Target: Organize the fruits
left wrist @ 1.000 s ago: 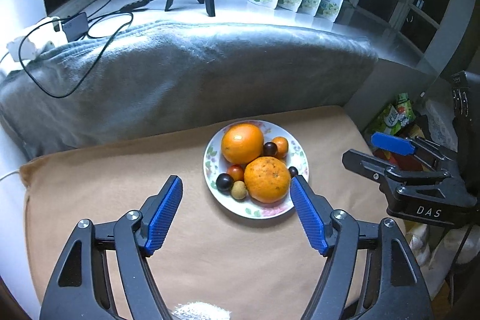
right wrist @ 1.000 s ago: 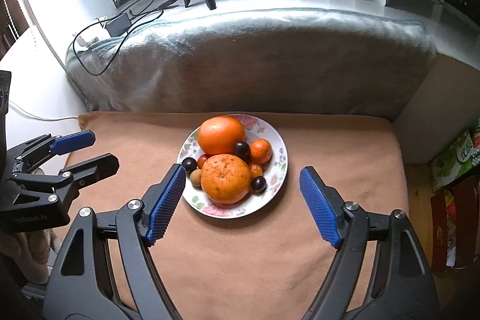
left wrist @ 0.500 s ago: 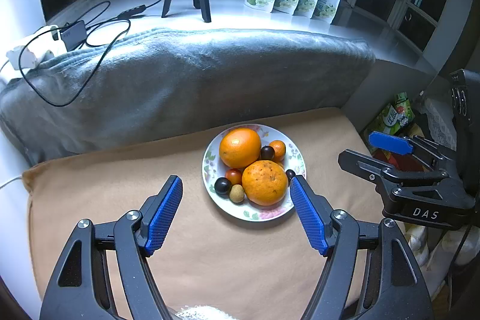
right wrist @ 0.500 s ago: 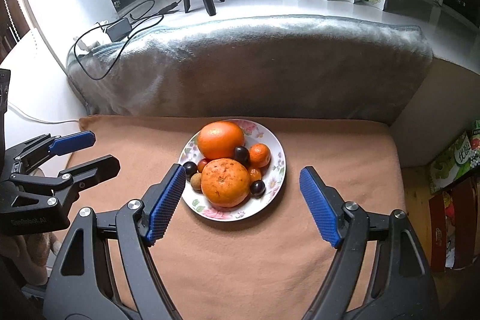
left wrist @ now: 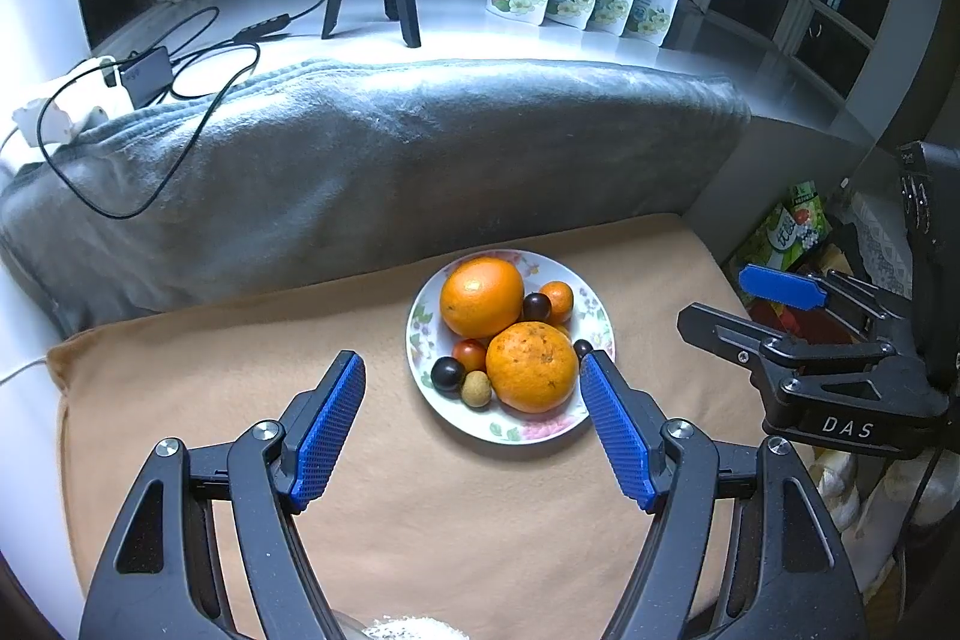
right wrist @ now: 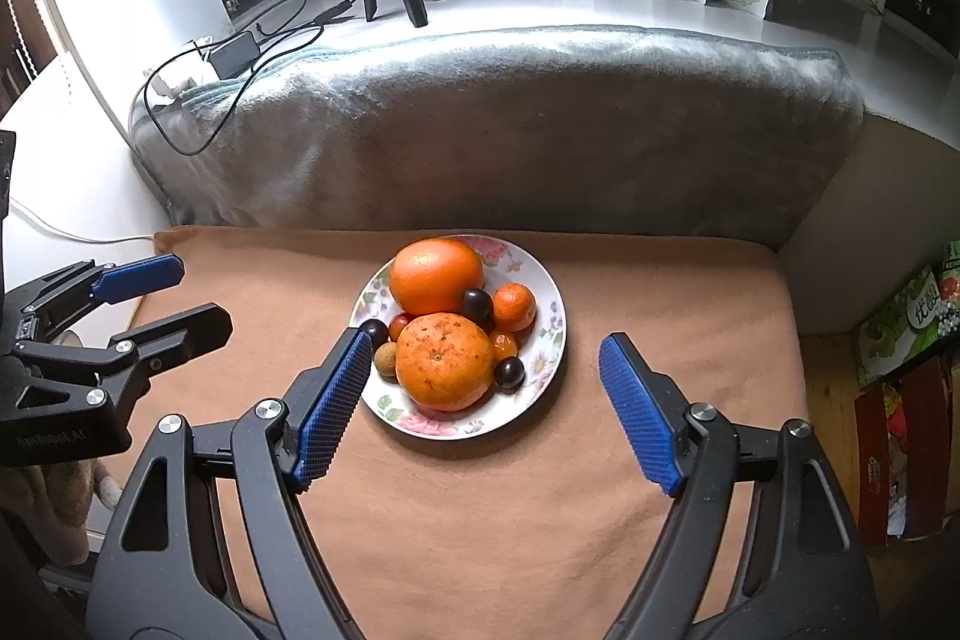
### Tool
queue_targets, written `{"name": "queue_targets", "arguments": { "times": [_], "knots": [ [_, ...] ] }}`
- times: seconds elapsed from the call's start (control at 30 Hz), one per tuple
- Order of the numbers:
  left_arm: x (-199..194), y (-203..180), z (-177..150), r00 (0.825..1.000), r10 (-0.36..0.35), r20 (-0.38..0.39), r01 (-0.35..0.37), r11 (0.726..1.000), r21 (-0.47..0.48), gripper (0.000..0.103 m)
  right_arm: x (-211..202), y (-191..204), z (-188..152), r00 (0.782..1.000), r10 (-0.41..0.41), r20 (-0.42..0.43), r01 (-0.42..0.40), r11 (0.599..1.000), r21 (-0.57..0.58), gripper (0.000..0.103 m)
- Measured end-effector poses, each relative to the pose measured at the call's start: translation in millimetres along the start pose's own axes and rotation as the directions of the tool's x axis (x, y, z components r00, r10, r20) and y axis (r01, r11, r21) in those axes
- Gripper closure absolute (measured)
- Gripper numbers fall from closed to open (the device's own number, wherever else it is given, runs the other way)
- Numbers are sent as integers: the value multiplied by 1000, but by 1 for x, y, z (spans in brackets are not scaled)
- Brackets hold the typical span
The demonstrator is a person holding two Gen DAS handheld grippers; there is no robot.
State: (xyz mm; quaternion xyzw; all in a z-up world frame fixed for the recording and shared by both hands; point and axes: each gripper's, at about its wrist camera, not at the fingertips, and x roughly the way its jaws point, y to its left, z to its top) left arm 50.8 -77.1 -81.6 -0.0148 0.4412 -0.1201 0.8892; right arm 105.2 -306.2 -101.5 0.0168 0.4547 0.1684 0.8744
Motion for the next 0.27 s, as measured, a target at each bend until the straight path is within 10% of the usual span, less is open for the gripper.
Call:
{"name": "queue_targets", "arguments": {
  "times": [0.27],
  "knots": [
    [1, 2, -1, 1000, -5, 9, 5, 1000, 19, 29, 8, -6, -1, 1000, -8, -10, 8, 1000, 4, 22]
  ]
}}
